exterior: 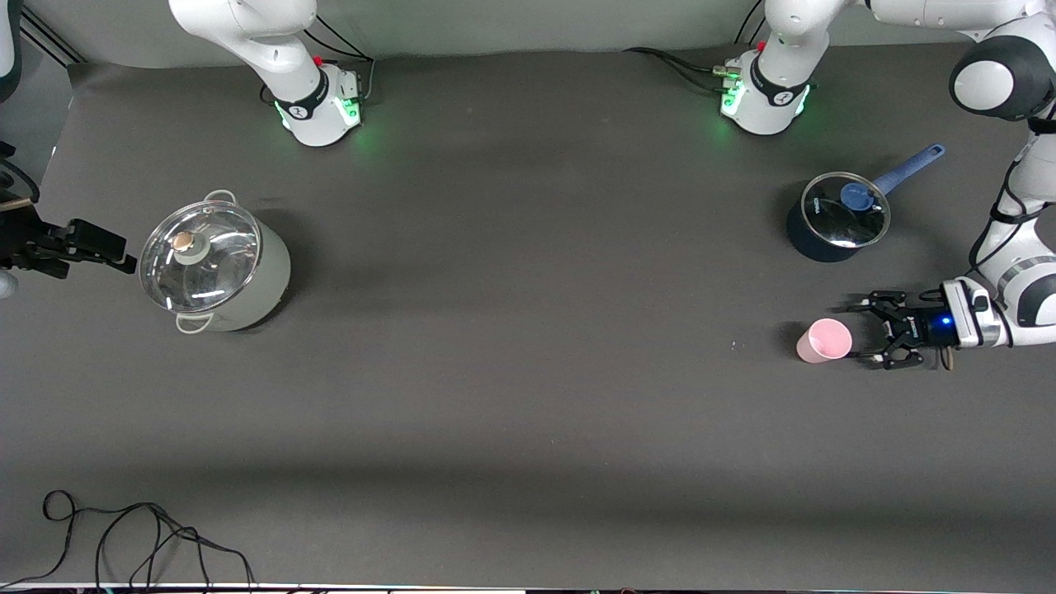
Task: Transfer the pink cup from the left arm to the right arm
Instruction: 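Close the left gripper around the pink cup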
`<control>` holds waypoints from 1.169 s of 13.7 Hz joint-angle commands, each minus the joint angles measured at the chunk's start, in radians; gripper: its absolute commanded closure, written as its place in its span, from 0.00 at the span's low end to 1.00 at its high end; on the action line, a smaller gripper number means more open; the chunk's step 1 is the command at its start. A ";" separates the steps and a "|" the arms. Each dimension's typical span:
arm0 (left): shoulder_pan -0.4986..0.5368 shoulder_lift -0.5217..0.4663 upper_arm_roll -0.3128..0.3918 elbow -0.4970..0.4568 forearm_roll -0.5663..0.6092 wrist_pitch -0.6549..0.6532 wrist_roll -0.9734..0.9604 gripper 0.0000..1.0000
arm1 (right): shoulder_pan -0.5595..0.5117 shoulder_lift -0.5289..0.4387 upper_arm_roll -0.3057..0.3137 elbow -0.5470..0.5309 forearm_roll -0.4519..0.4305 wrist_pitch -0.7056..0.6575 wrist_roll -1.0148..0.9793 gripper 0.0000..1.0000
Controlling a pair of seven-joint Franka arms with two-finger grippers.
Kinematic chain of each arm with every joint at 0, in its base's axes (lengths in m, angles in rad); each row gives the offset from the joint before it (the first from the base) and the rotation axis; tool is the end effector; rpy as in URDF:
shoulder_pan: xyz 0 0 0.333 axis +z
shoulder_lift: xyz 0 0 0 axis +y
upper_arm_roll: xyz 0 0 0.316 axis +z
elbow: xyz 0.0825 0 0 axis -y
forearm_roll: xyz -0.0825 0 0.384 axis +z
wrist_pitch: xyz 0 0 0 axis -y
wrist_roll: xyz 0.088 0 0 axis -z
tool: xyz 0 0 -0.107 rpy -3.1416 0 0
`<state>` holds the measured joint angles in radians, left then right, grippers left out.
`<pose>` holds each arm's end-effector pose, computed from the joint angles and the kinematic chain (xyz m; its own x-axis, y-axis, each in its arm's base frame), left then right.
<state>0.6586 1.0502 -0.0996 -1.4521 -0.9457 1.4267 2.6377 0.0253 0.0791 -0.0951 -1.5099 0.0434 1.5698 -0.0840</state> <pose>0.5588 0.2444 0.0713 -0.0647 -0.1622 0.9846 -0.9977 -0.0069 -0.0668 0.5776 -0.0335 0.6086 0.9998 0.0144 -0.0158 0.0138 -0.9992 -0.0373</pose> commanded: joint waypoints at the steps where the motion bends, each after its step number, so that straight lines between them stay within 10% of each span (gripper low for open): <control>1: -0.008 0.021 -0.009 0.022 -0.030 -0.009 0.053 0.01 | 0.005 -0.005 -0.002 0.003 -0.002 0.007 -0.016 0.00; 16: -0.042 0.080 -0.061 0.024 -0.113 0.040 0.093 0.01 | 0.004 -0.002 -0.003 0.003 -0.002 0.007 -0.016 0.00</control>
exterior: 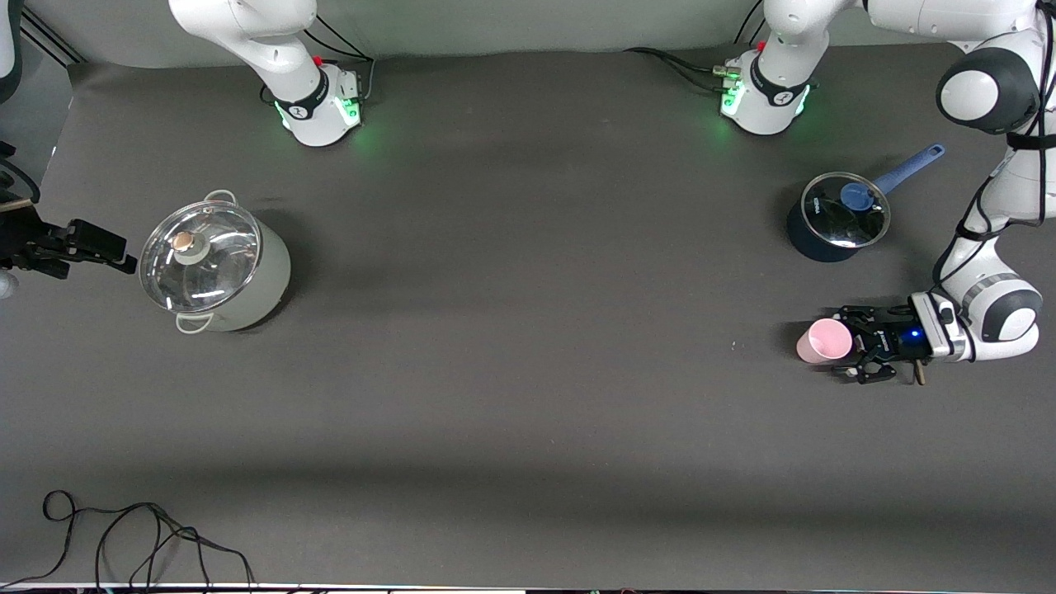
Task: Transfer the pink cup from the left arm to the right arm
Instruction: 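Close the left gripper around the pink cup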
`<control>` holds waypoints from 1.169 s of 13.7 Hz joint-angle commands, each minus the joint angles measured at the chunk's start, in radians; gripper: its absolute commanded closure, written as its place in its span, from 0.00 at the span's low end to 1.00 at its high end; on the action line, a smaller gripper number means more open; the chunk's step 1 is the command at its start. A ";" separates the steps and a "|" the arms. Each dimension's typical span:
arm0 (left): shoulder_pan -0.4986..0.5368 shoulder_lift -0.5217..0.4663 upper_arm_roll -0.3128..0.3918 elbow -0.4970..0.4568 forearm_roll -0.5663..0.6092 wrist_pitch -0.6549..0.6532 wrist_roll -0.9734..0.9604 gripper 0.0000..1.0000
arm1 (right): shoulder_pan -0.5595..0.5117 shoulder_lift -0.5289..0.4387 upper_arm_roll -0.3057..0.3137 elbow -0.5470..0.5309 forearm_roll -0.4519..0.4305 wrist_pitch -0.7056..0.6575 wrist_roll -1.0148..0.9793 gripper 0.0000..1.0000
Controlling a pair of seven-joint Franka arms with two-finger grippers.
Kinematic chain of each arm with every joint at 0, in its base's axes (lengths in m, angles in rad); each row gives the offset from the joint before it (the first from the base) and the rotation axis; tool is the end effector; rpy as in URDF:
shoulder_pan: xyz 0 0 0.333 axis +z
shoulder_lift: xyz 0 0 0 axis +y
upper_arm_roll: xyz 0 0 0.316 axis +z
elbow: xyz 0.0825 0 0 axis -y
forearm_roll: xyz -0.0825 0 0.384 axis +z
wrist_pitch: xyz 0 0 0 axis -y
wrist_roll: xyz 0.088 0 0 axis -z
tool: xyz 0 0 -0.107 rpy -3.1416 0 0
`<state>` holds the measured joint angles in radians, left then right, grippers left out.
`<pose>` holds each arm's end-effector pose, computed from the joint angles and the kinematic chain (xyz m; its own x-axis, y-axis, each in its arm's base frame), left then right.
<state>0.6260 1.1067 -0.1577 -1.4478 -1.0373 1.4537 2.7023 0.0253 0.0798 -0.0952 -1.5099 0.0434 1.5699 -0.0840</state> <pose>0.5798 0.1932 0.0515 -0.1374 -0.0691 0.9881 -0.9893 -0.0389 -0.1403 0.5778 -0.0335 0.6082 0.9998 0.0142 -0.0164 0.0136 -0.9992 -0.0373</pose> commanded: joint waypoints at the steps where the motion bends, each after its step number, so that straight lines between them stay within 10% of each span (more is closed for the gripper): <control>1: -0.021 0.025 -0.009 0.020 -0.024 0.013 0.034 0.01 | 0.004 -0.002 -0.003 0.003 -0.002 0.007 -0.016 0.00; 8: -0.048 0.032 -0.010 0.020 -0.053 0.028 0.037 0.07 | 0.004 0.000 -0.003 0.003 -0.002 0.009 -0.017 0.00; 11: -0.069 0.032 -0.014 0.023 -0.059 0.028 0.079 1.00 | 0.004 0.000 -0.003 0.002 -0.002 0.009 -0.017 0.00; 16: -0.098 0.027 -0.098 0.043 -0.072 0.060 0.071 1.00 | 0.004 0.000 -0.003 0.003 -0.002 0.009 -0.017 0.00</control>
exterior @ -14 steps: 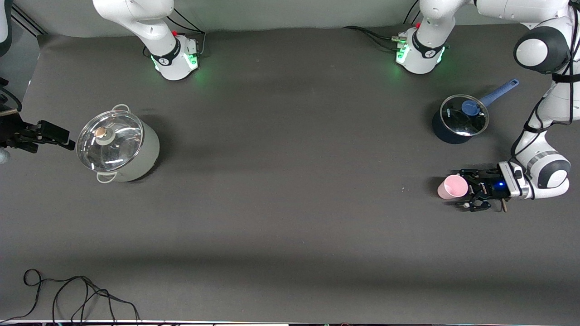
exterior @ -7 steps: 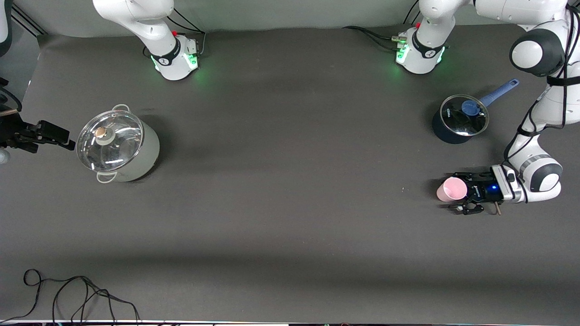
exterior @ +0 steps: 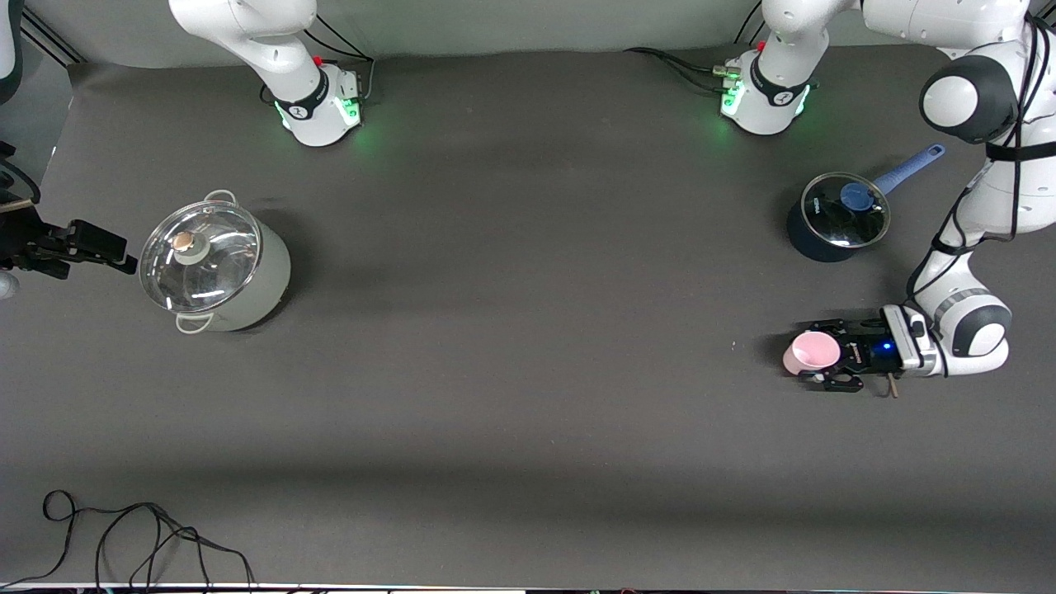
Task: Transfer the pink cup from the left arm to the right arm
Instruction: 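Lift the pink cup with the left gripper toward the table middle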
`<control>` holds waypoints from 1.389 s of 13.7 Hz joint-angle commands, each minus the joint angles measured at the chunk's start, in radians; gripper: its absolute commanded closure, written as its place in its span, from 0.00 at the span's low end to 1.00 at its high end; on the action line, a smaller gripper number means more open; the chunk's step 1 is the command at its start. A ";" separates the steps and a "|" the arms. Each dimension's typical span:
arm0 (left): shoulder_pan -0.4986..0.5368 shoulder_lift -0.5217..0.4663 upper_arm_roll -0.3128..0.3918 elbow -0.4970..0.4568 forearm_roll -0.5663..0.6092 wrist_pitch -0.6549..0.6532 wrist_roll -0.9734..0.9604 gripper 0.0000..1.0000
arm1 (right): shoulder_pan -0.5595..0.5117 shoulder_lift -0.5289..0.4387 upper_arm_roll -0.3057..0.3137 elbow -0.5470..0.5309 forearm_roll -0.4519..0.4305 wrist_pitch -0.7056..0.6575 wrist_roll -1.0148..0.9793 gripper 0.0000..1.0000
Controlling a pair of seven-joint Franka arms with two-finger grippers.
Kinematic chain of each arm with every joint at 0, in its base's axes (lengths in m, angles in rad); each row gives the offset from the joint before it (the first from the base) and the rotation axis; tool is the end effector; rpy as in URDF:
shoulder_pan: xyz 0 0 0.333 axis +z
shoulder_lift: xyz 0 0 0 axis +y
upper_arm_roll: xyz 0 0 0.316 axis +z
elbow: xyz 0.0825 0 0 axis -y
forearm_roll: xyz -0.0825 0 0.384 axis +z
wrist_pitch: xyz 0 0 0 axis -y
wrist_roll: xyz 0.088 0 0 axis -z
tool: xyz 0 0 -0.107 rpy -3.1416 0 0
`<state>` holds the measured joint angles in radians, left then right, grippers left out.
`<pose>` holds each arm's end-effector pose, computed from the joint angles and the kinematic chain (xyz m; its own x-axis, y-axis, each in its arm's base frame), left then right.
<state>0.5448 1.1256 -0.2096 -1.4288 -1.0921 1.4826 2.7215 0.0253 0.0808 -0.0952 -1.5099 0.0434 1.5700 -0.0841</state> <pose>0.6117 0.1242 0.0560 -0.1922 -0.0169 0.9812 -0.9813 -0.0067 -0.1923 0.5780 -0.0335 0.6076 0.9997 0.0143 -0.0173 0.0137 -0.9992 -0.0373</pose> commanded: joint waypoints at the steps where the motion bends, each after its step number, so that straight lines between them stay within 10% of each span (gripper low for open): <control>1: -0.017 0.008 -0.098 0.024 -0.020 0.080 0.052 1.00 | 0.004 -0.001 -0.003 0.004 -0.002 0.009 -0.017 0.00; 12: -0.296 -0.001 -0.413 0.116 -0.301 0.609 -0.037 1.00 | 0.005 -0.004 -0.003 0.008 0.004 0.005 0.039 0.00; 19: -0.440 -0.003 -0.625 0.162 -0.357 1.003 -0.048 1.00 | 0.057 -0.055 0.000 0.023 0.013 -0.041 0.707 0.00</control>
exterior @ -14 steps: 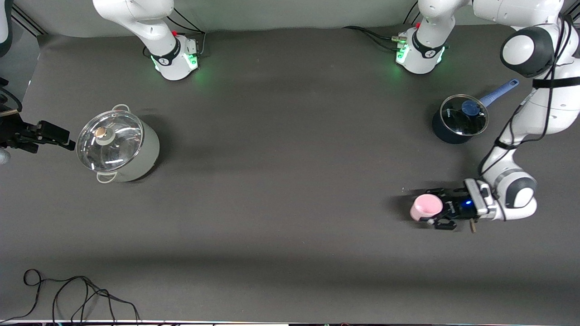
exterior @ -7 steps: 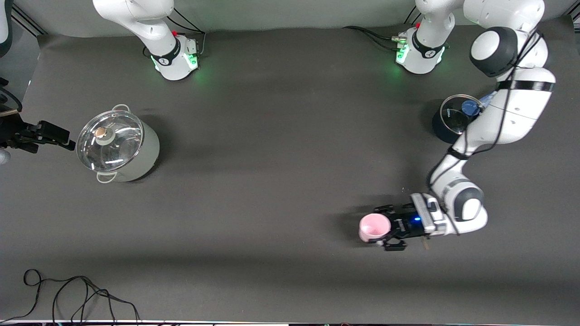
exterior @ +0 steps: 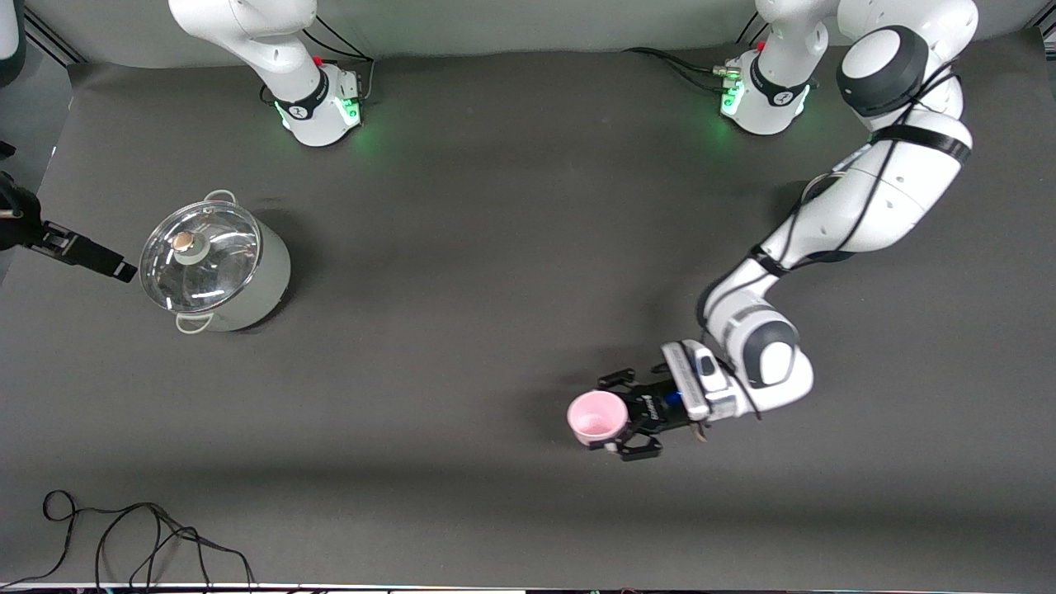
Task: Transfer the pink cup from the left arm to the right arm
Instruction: 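Lift the pink cup with the left gripper toward the table middle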
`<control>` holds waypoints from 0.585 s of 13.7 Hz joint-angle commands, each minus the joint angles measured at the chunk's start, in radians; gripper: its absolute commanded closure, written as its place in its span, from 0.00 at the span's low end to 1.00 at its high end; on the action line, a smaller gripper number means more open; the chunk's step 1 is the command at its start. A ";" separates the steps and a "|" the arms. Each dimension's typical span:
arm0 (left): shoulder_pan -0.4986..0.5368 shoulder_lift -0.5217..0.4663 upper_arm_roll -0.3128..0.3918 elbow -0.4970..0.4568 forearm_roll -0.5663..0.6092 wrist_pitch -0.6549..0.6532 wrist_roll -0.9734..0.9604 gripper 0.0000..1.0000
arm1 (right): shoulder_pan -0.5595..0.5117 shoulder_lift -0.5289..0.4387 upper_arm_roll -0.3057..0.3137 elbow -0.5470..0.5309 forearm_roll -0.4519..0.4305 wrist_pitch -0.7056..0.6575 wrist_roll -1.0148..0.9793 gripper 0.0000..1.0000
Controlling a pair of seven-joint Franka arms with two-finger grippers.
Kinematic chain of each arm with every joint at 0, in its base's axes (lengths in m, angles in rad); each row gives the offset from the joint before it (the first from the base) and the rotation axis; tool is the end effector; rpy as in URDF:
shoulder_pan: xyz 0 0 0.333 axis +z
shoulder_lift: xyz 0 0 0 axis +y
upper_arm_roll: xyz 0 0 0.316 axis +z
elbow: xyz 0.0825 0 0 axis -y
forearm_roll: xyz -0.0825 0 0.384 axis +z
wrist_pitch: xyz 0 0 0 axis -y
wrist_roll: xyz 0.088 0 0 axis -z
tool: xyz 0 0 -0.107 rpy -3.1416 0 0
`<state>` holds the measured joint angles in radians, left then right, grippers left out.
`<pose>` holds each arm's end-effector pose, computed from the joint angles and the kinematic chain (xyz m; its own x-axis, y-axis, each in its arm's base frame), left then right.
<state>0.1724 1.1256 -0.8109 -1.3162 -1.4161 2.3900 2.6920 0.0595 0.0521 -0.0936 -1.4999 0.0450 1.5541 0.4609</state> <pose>0.7025 -0.3013 0.2124 -0.2736 -0.0504 0.9605 -0.9285 -0.2467 -0.2774 0.5693 -0.0130 0.6274 0.8804 -0.4739 -0.0157 -0.4741 -0.8797 -0.0370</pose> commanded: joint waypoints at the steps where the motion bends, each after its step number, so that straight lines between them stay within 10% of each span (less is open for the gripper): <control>1: -0.105 -0.004 -0.040 0.069 -0.043 0.153 -0.058 1.00 | 0.028 -0.026 -0.002 0.021 0.013 -0.025 0.250 0.00; 8: -0.396 -0.007 -0.050 0.314 -0.043 0.520 -0.279 1.00 | 0.077 0.021 -0.002 0.125 0.053 -0.052 0.435 0.00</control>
<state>-0.1417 1.1234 -0.8803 -1.0864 -1.4394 2.8307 2.4677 0.1068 0.0335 -0.0905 -1.4484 0.0864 1.5443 0.8632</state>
